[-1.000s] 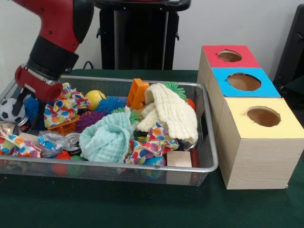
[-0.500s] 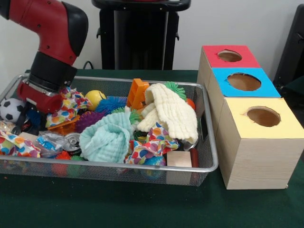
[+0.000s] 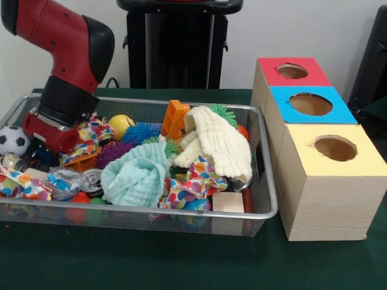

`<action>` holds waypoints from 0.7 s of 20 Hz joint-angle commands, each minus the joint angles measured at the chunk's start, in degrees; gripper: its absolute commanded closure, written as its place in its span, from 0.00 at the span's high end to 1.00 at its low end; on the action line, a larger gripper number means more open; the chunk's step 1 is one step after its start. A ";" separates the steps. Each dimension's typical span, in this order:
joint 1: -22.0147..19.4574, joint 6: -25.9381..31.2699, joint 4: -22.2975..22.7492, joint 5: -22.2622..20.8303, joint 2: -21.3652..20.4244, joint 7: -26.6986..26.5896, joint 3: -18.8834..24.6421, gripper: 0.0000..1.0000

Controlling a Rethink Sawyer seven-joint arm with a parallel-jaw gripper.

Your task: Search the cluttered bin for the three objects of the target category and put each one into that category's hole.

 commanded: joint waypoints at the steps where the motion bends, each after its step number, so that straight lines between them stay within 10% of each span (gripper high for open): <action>1: -2.21 0.92 -6.88 4.35 8.03 -1.39 0.79 1.00; 9: -4.01 -1.40 -11.33 4.39 11.35 -2.76 -0.33 1.00; 10: -4.14 -0.94 -11.57 3.88 11.33 -2.58 -0.20 0.00; 14: -3.02 1.93 -9.14 1.72 8.56 -0.53 1.25 0.00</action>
